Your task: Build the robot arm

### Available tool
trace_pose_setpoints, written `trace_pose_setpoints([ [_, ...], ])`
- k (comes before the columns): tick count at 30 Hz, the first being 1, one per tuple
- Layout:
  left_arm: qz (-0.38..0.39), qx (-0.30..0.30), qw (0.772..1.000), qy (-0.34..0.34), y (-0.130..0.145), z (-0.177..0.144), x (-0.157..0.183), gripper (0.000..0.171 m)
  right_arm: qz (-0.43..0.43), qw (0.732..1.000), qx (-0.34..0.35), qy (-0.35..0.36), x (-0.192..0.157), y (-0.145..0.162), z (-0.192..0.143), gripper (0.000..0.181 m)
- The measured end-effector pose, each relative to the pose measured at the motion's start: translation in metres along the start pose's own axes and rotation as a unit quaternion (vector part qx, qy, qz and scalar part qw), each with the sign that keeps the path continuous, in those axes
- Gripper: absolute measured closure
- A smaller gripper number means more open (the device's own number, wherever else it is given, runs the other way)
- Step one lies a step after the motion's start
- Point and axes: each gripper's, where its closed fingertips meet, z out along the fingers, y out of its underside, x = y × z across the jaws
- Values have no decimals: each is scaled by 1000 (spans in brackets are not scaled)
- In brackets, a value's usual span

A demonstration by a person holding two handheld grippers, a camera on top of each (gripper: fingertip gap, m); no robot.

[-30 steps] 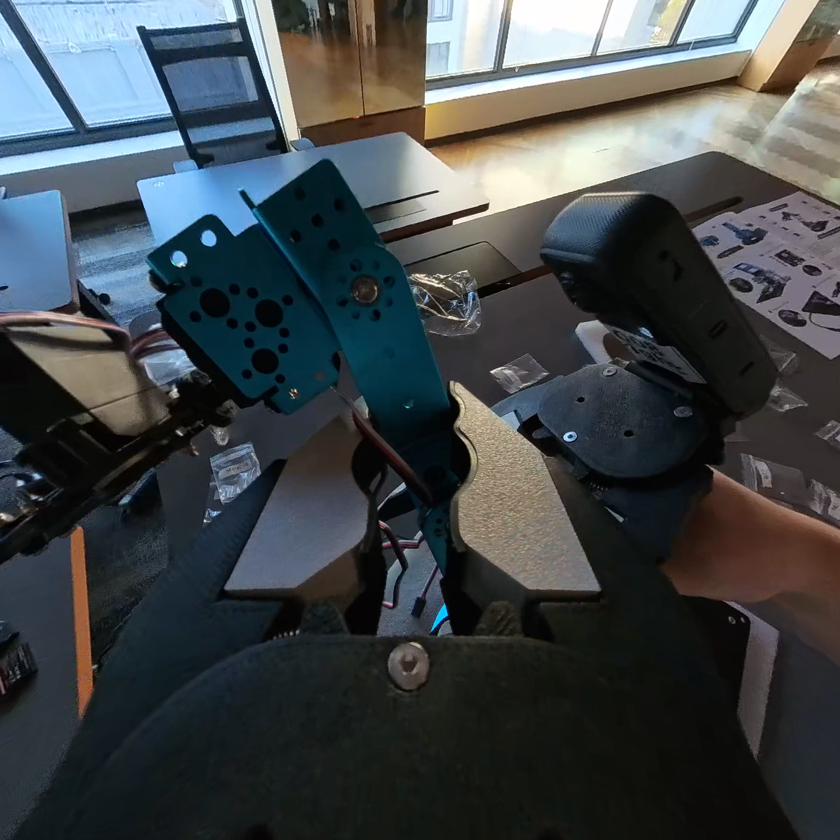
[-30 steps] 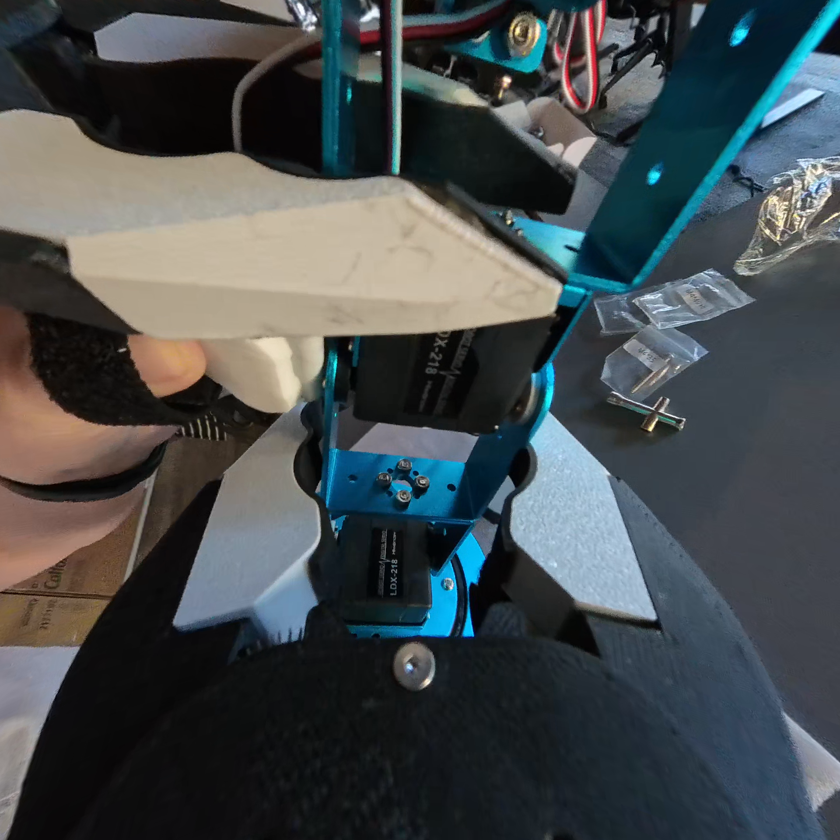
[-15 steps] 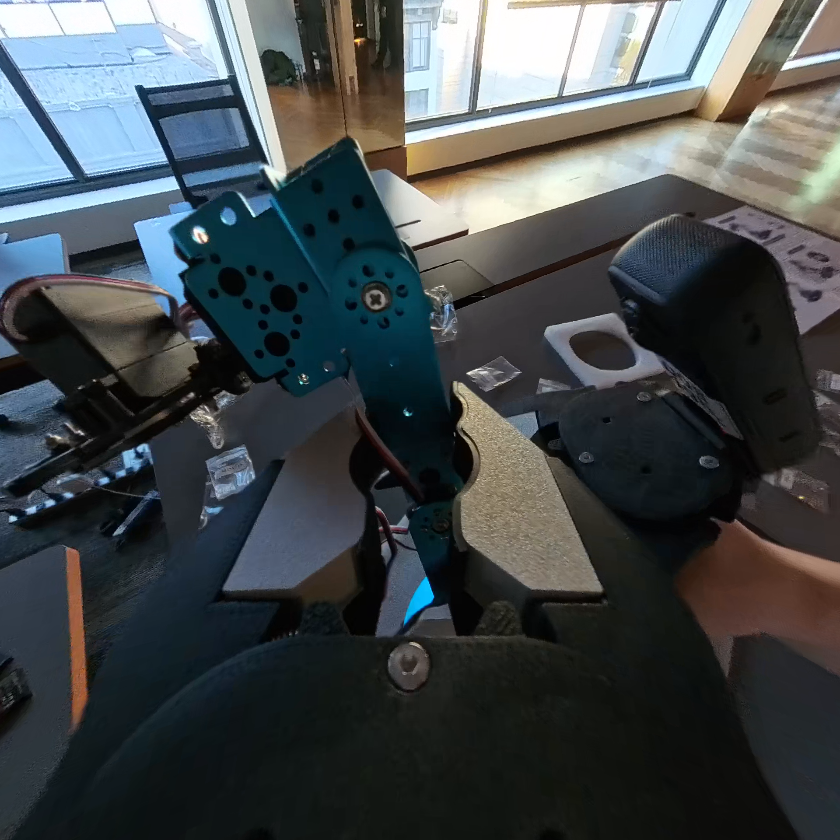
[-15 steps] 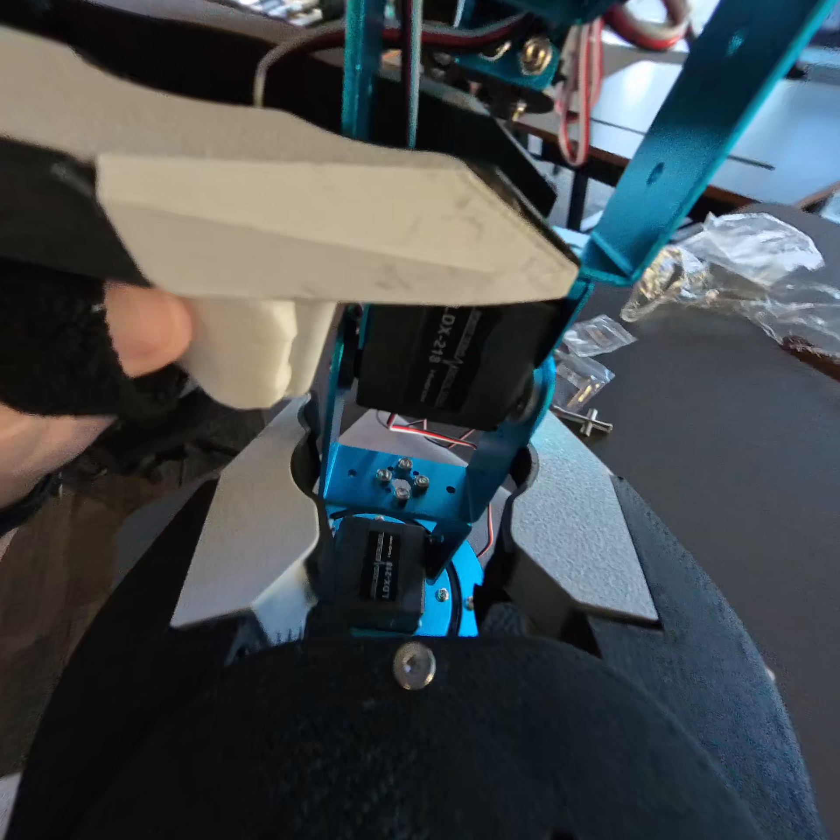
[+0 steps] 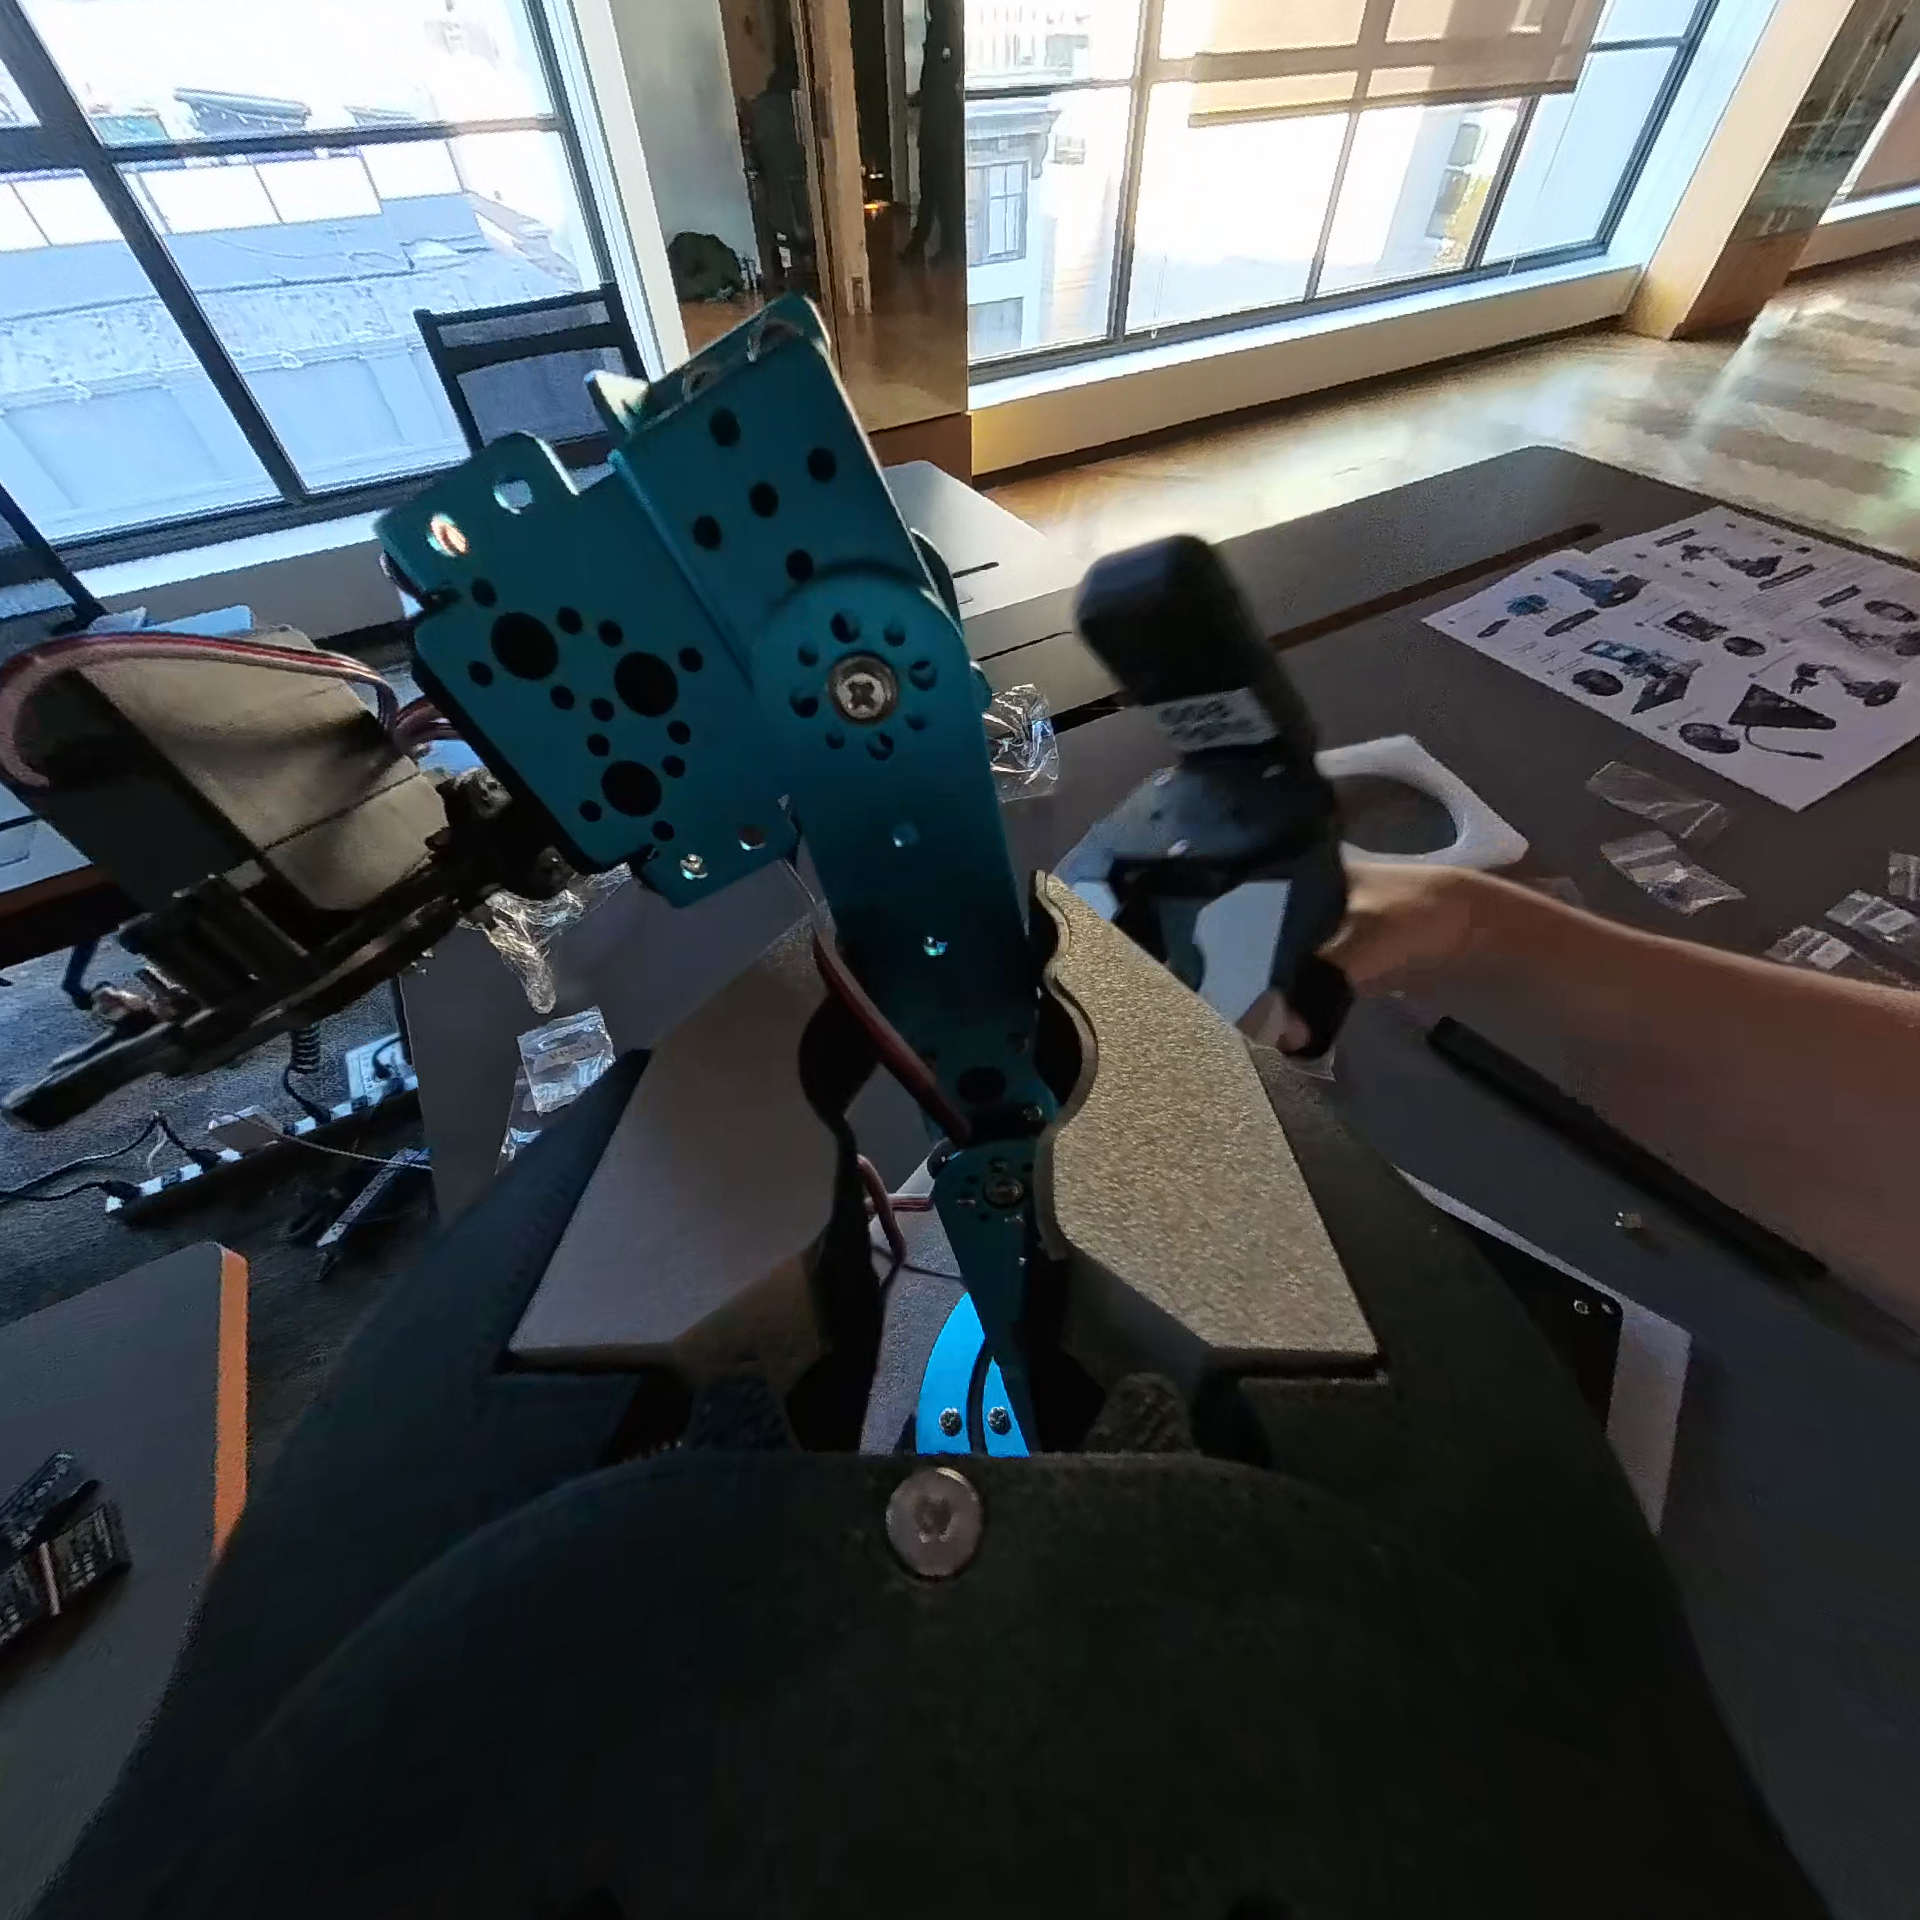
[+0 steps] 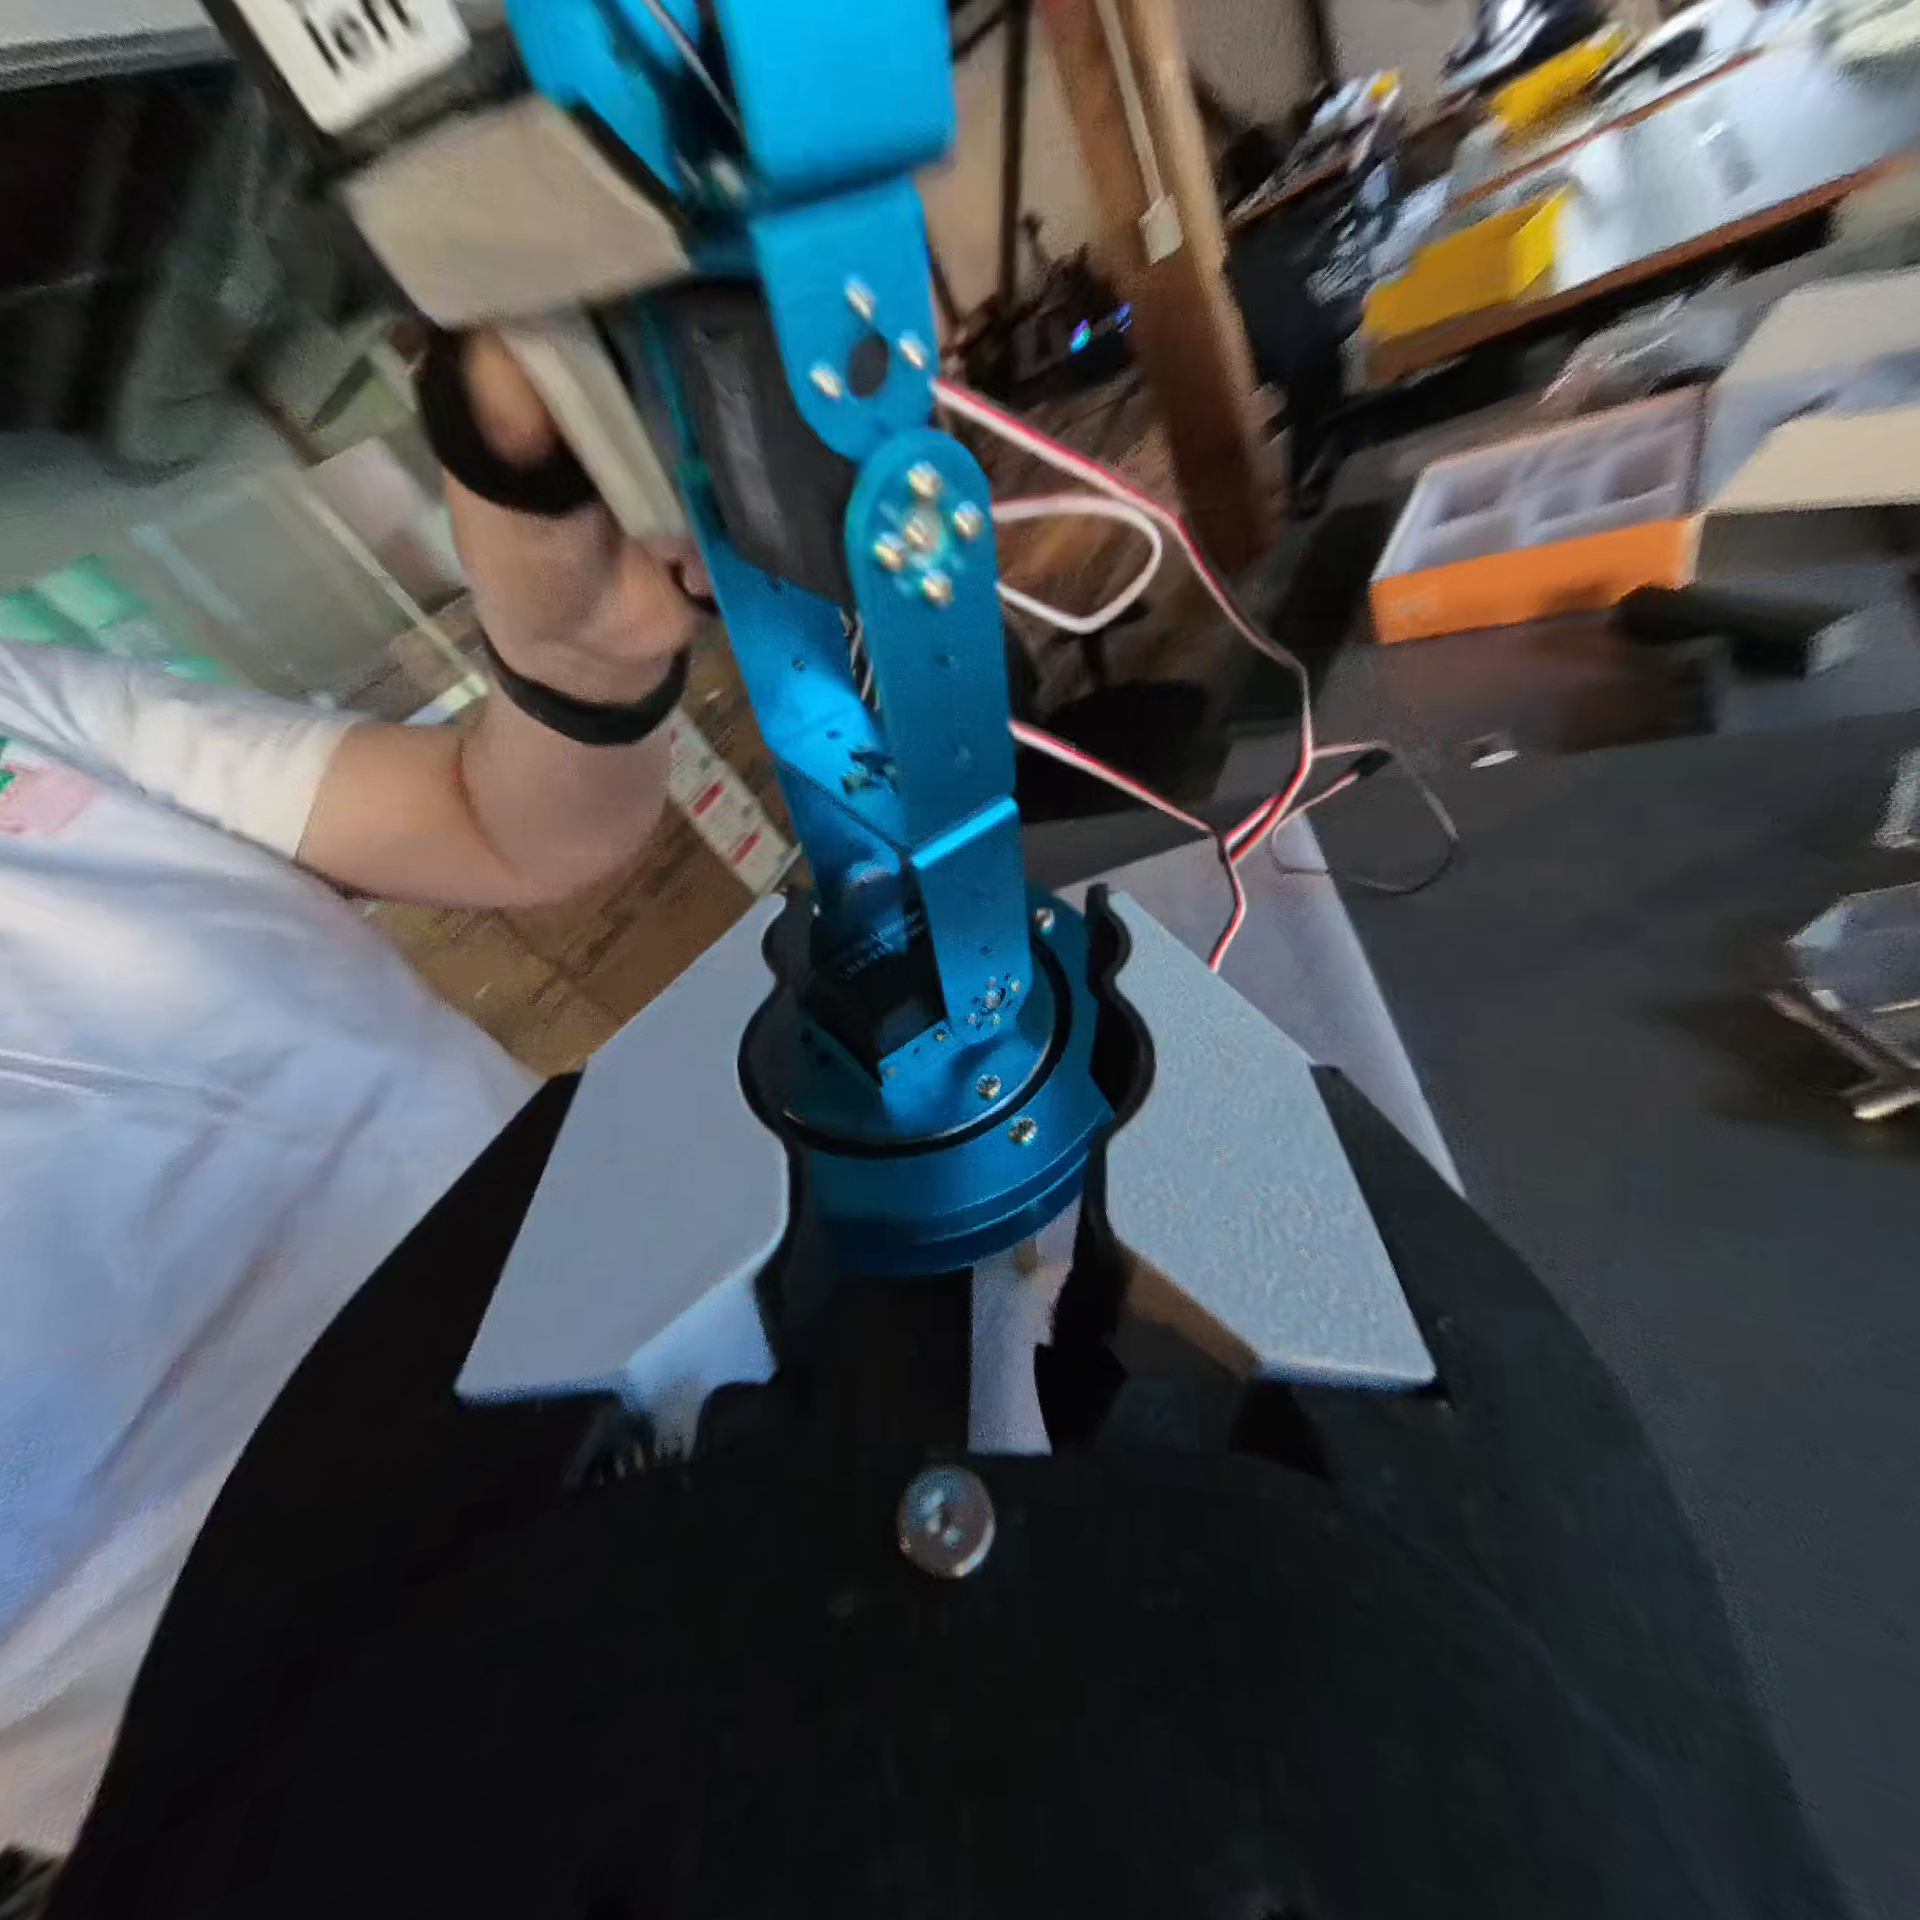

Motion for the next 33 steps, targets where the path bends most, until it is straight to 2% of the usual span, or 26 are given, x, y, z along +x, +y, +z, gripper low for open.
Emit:
trace_pose_setpoints([
  [4,4,-5,1000,-5,0,-3,4,146,7,997,-20,-70,3,15,23,127],
  [6,6,-8,1000,-5,0,-4,5,145,3,992,-4,-129,-9,7,31,140],
  [8,8,-11,1000,-8,1,-6,4,145,-11,988,13,-157,-15,-1,38,147],
  [12,6,-16,1000,-5,2,-9,4,145,-18,977,23,-209,-29,-6,48,142],
  [19,-4,1,1000,-7,3,-16,3,144,-66,975,17,-212,-30,-6,53,151],
  [27,-7,10,998,-56,4,-17,-6,135,-65,977,18,-204,-30,-8,57,155],
  [33,-22,24,998,-59,3,-20,-6,132,-73,979,17,-192,-32,-7,59,157],
])
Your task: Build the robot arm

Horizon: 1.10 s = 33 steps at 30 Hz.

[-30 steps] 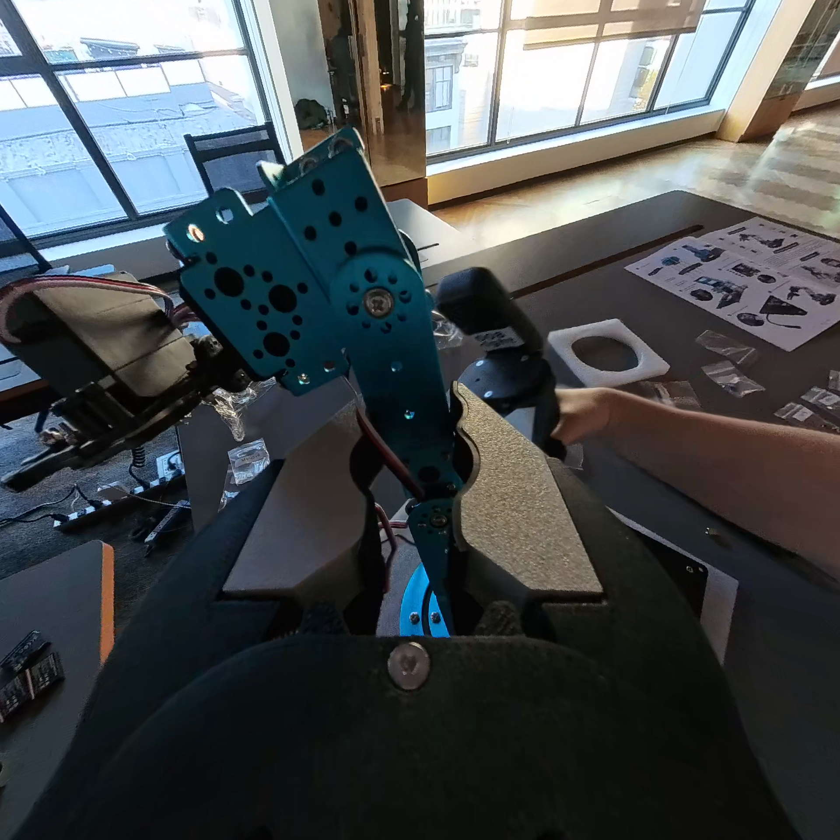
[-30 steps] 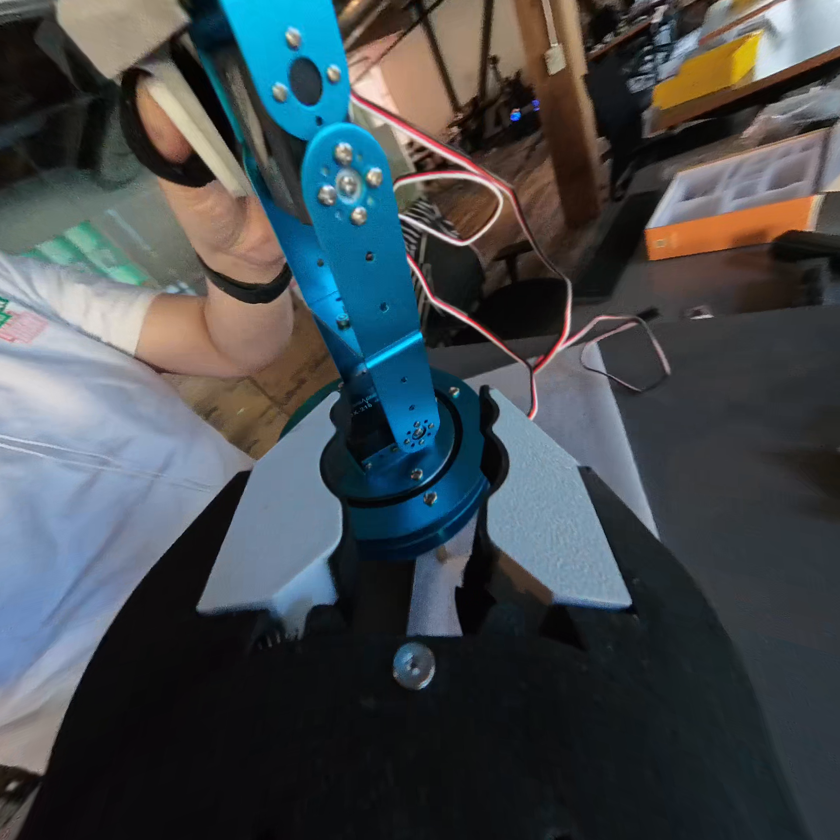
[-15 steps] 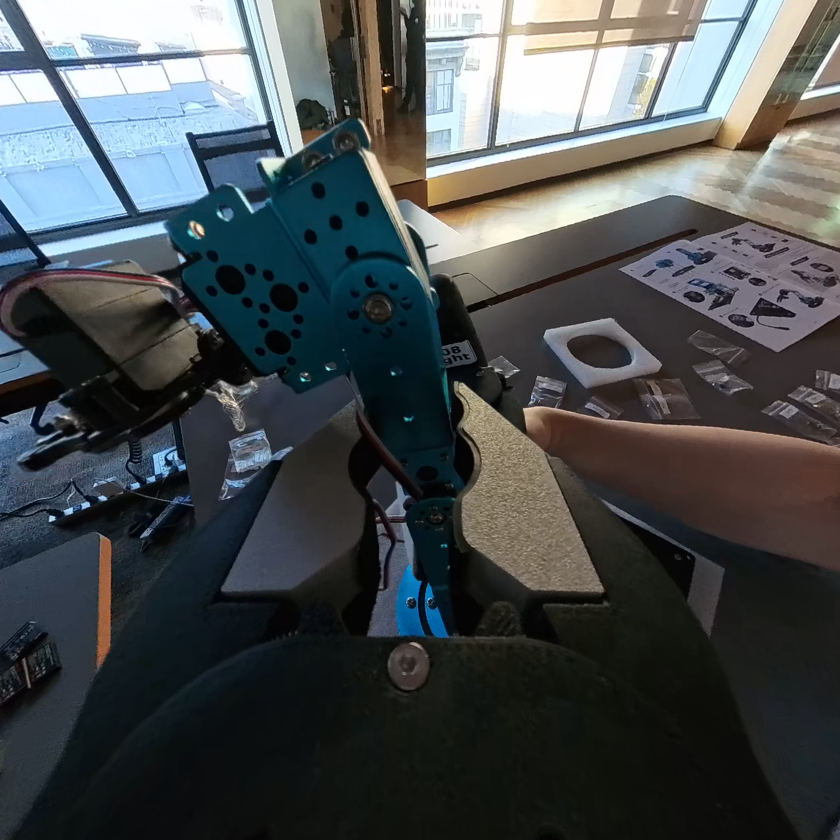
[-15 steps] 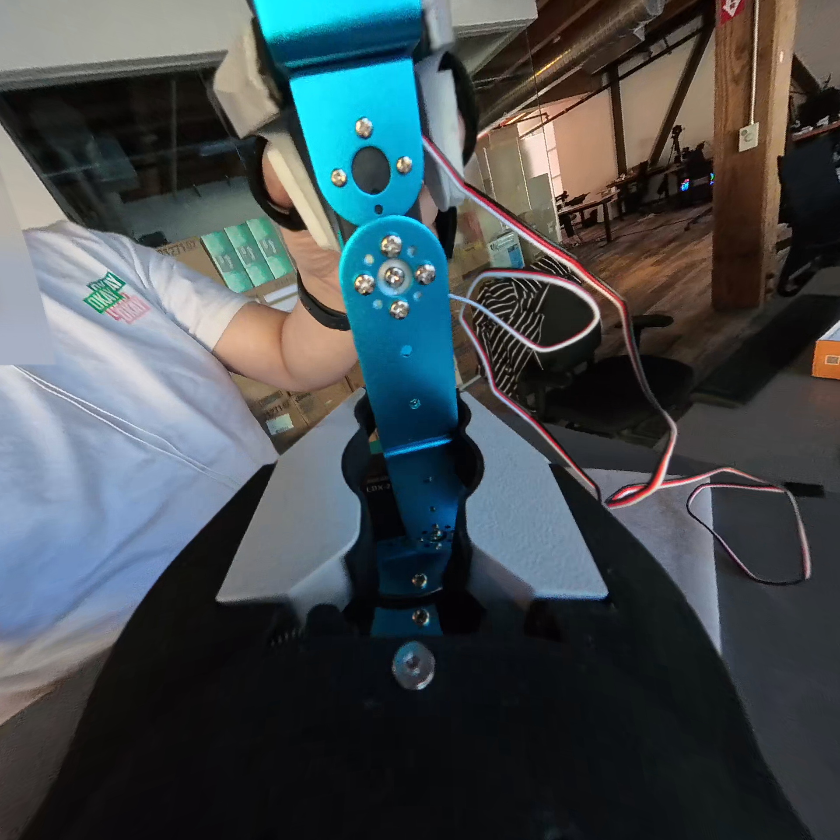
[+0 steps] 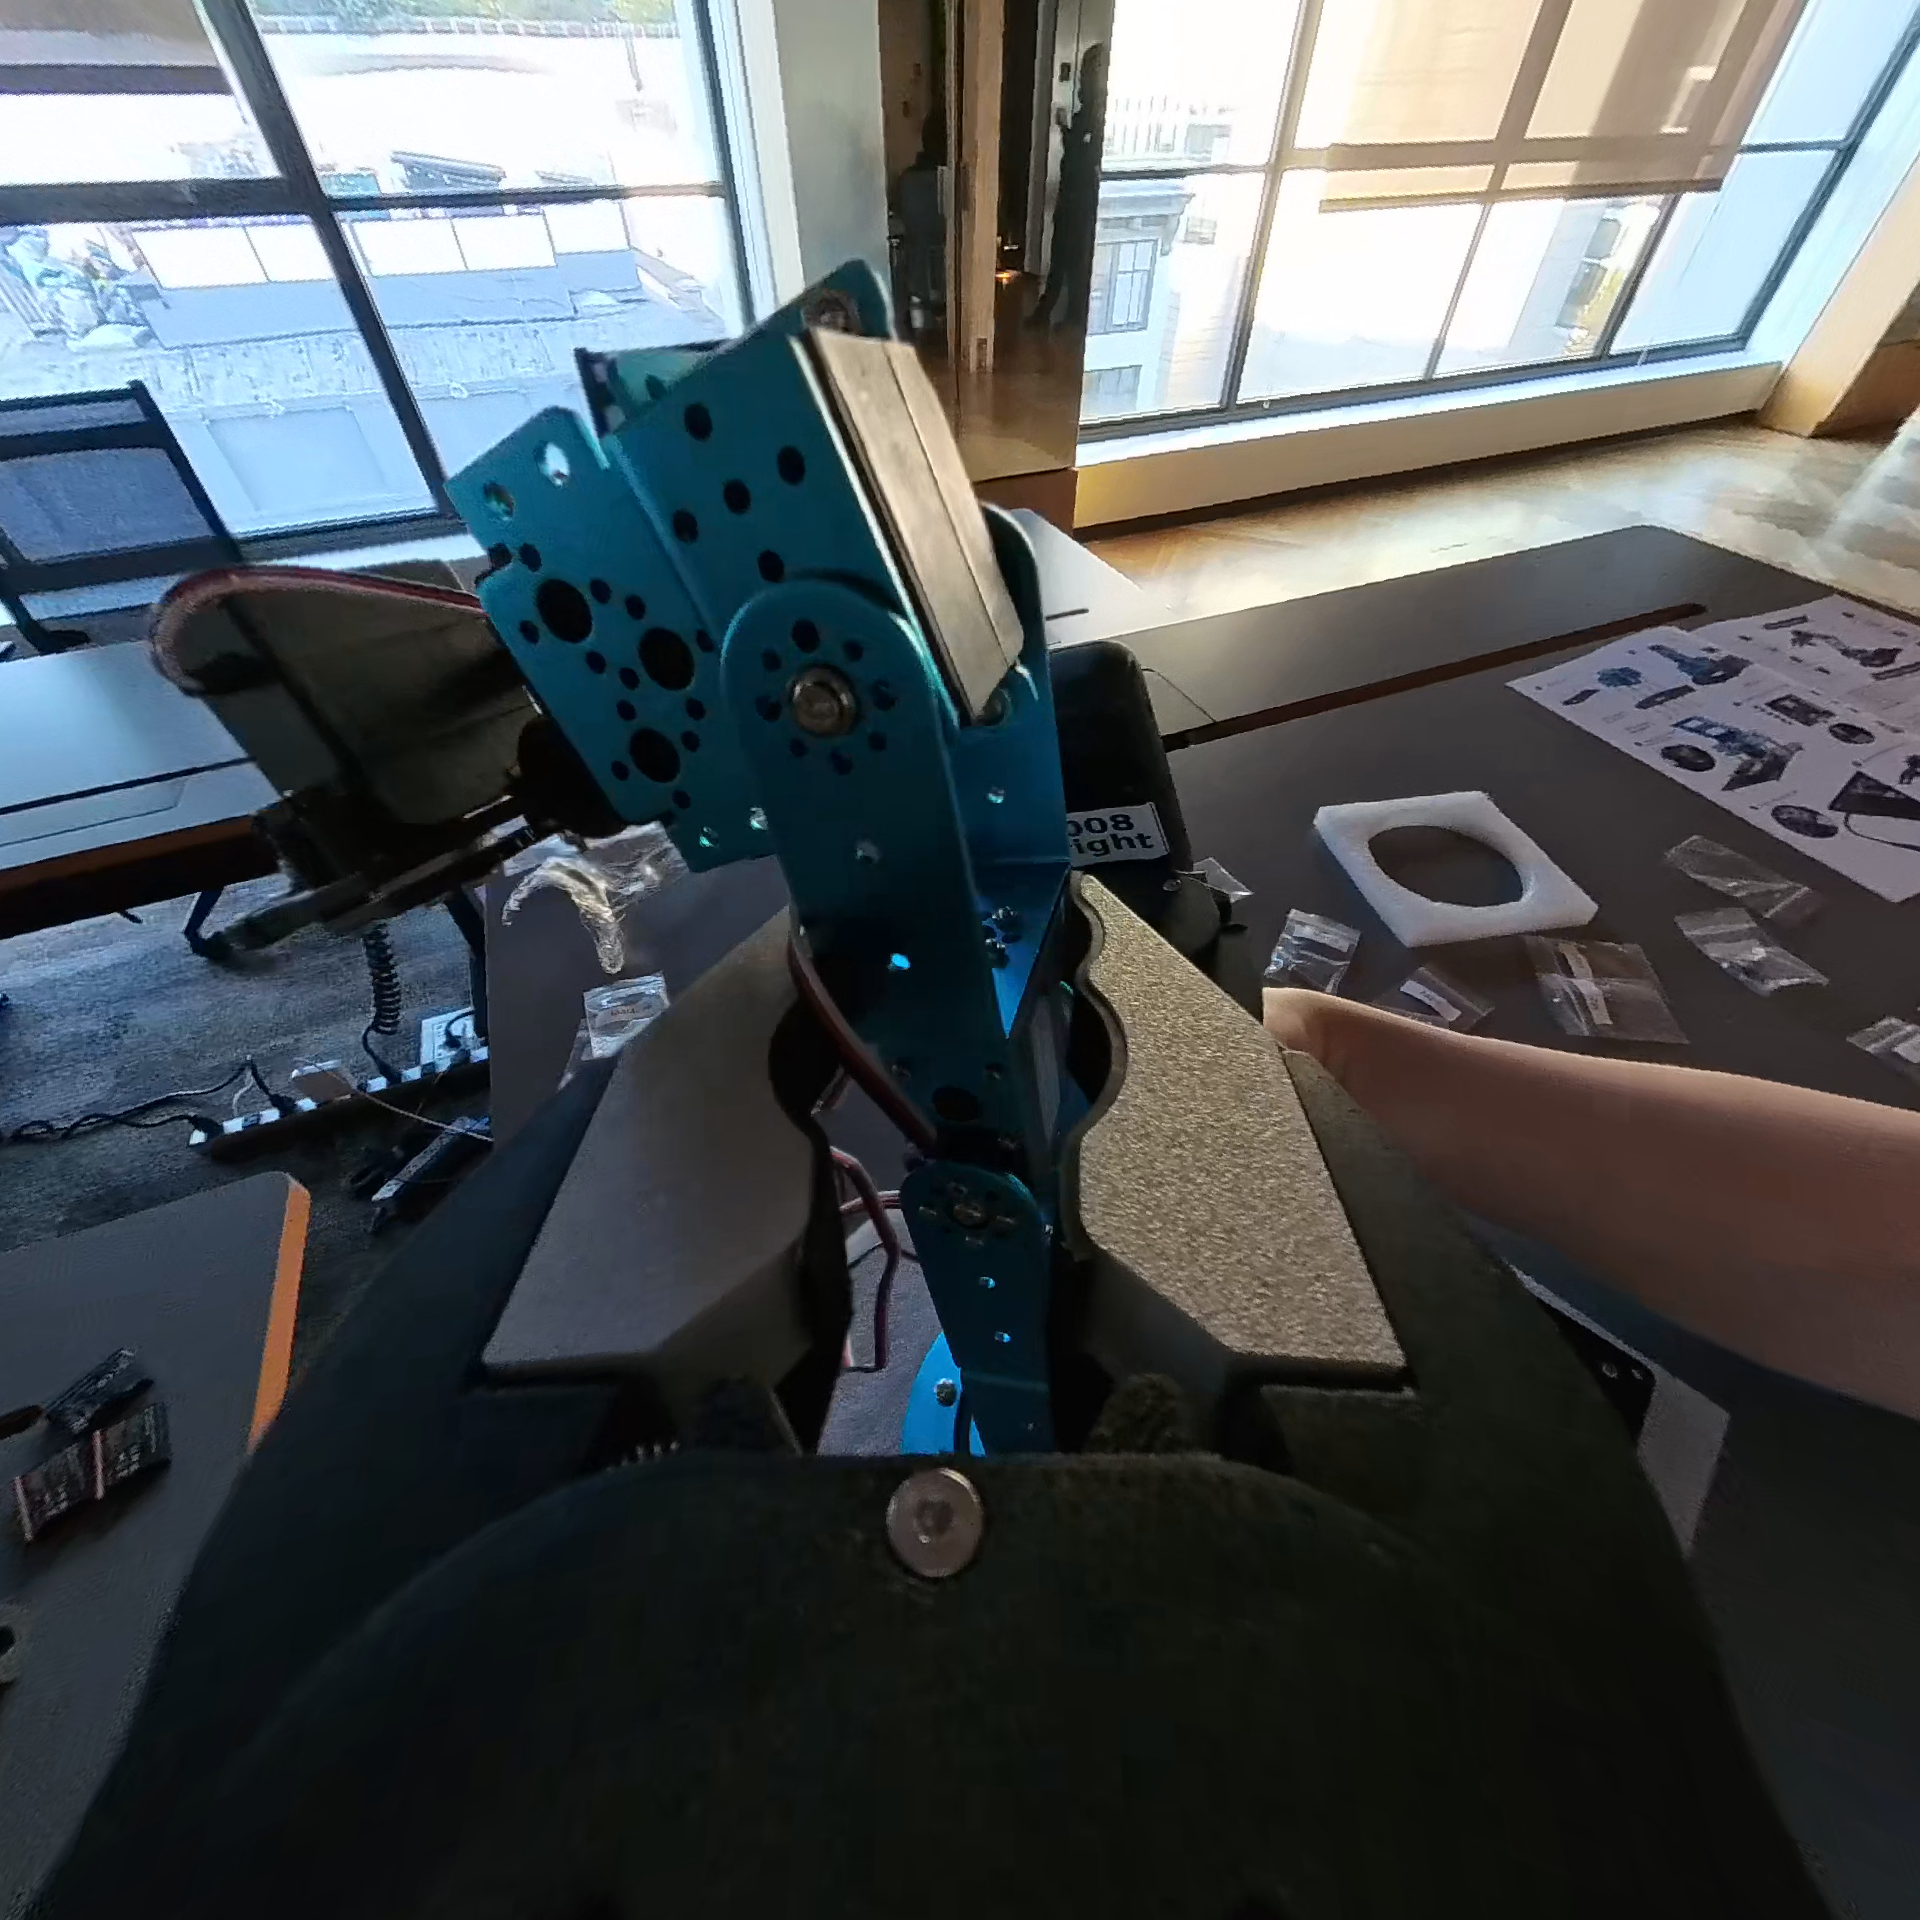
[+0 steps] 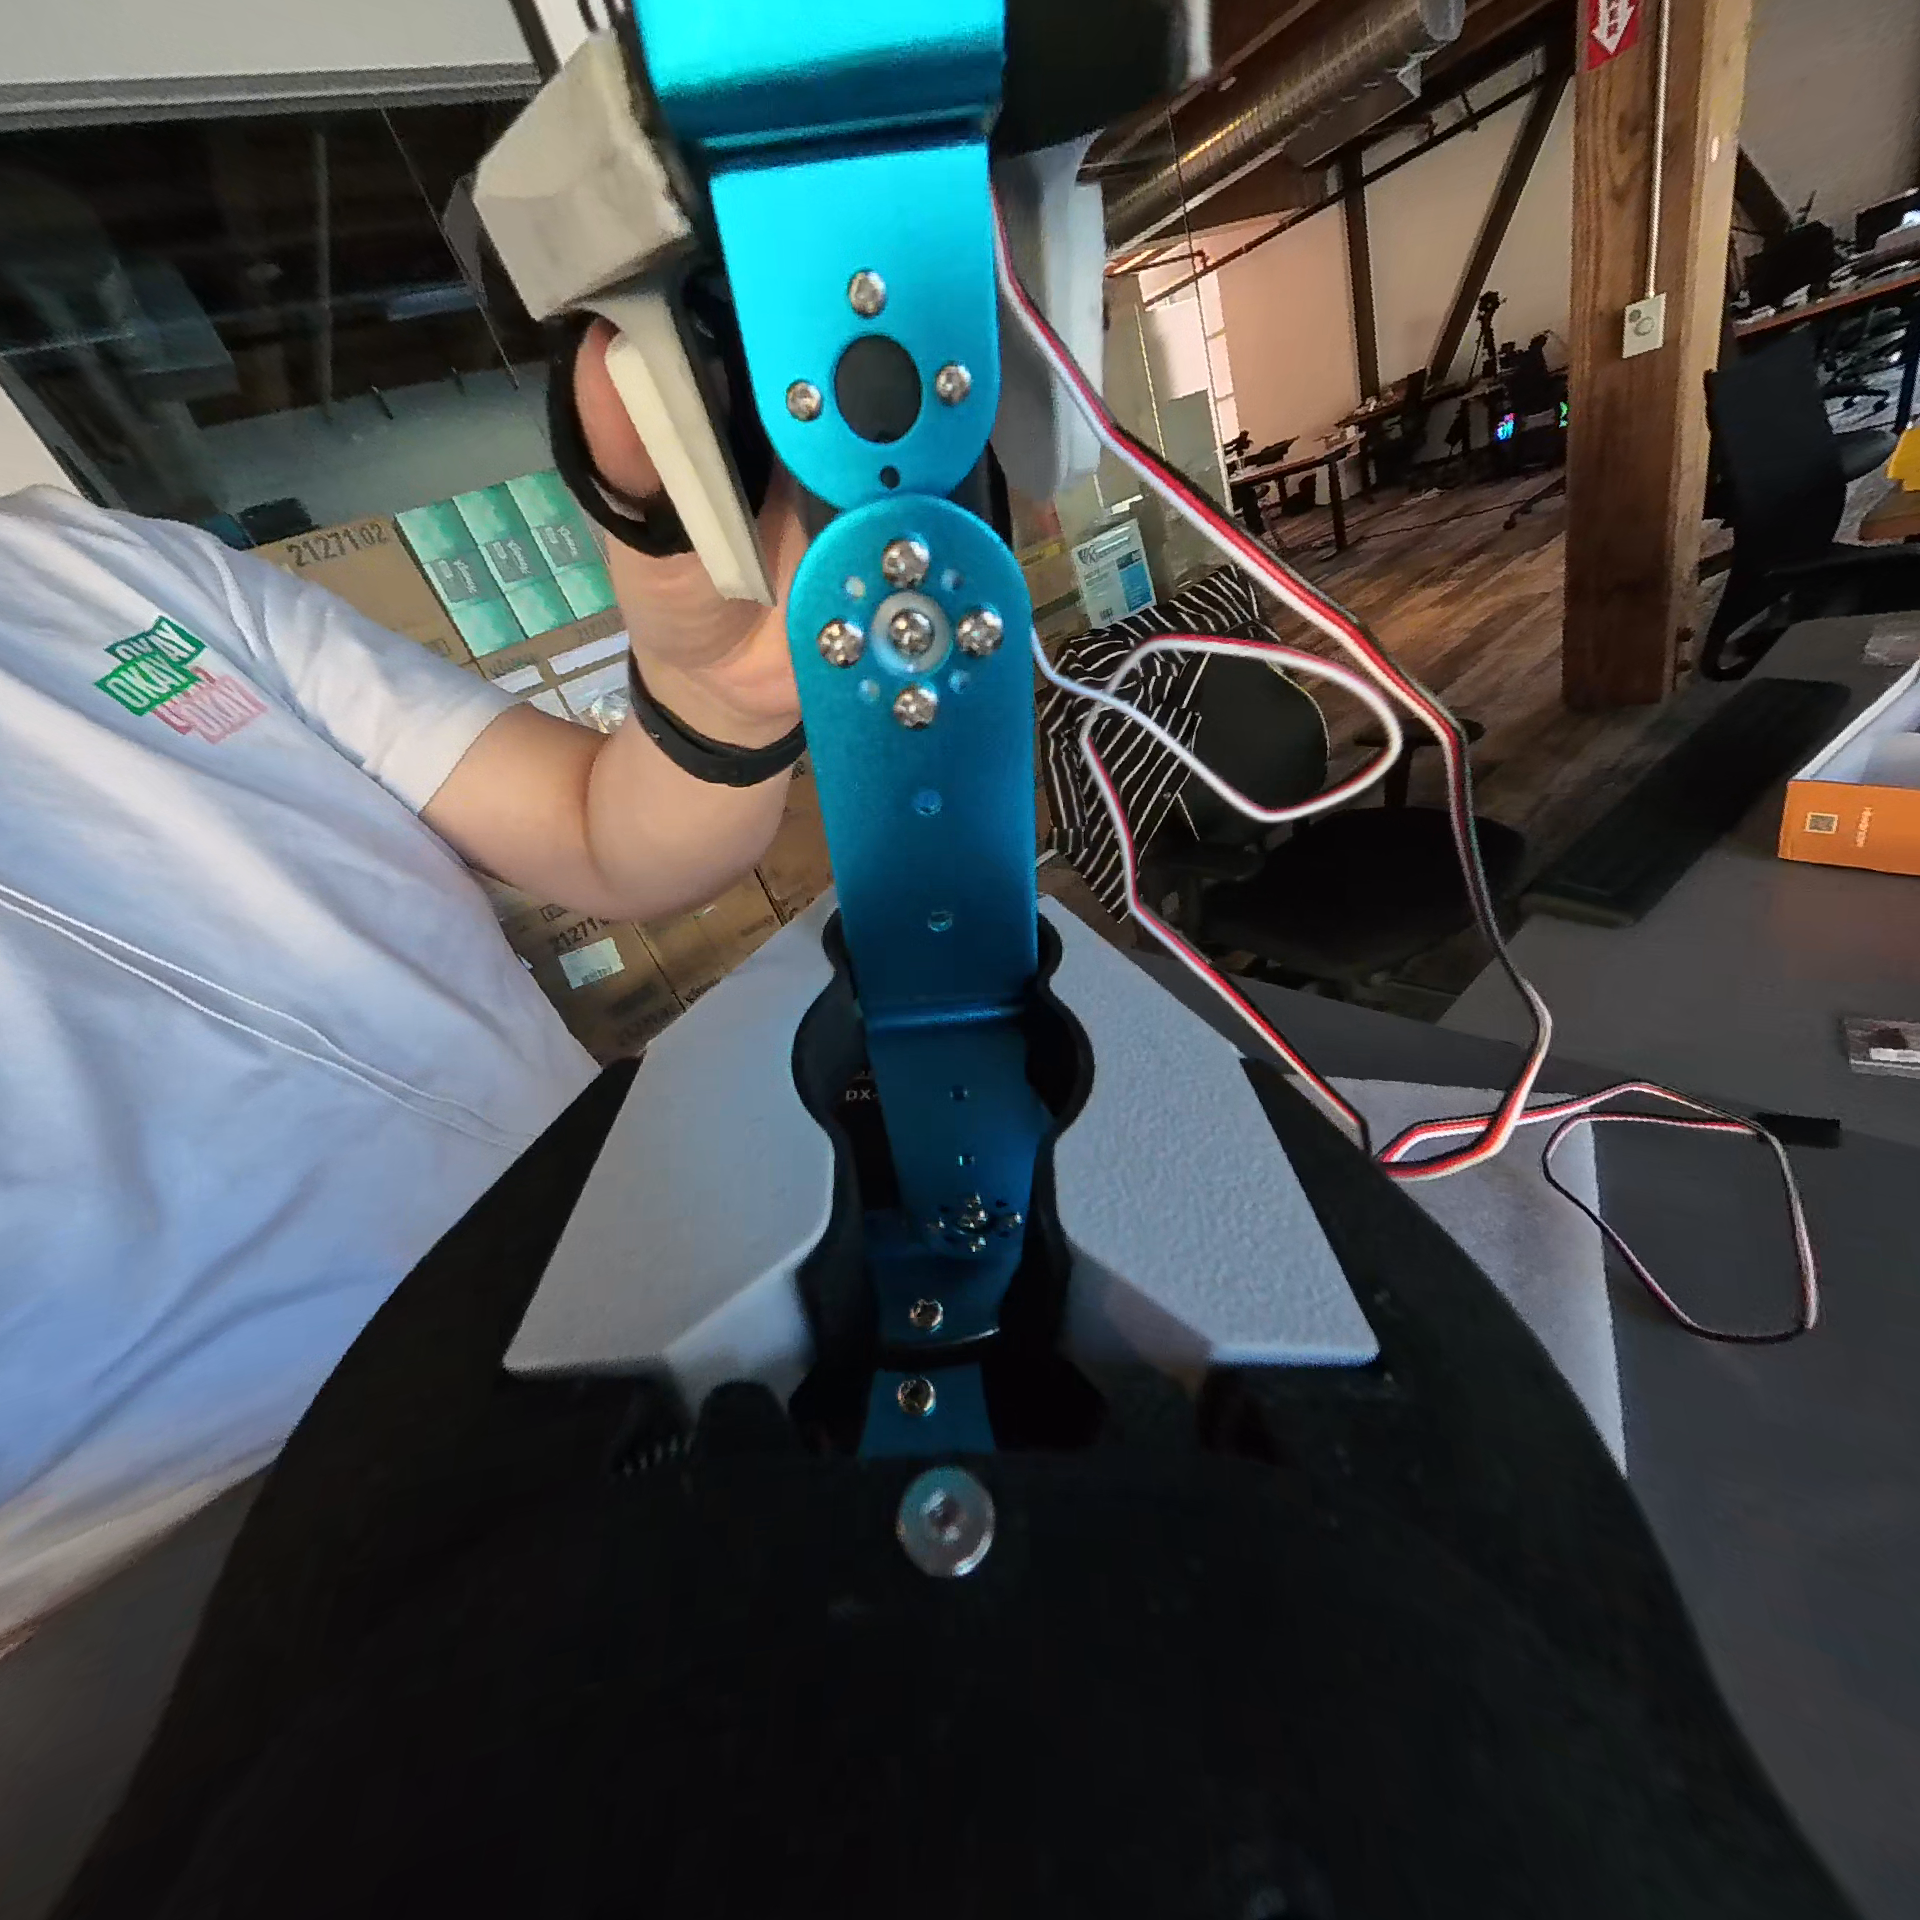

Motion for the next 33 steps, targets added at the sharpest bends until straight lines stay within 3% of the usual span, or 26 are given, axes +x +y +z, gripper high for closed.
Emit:
trace_pose_setpoints([
  [10,-16,28,994,108,-8,-16,21,145,-18,1000,-14,20,-10,-3,4,156],
  [17,-8,51,988,143,-25,-24,25,146,-37,998,-19,42,-16,-17,7,157],
  [33,8,85,963,256,-66,-48,44,147,-34,987,-23,154,-38,-51,15,157],
])
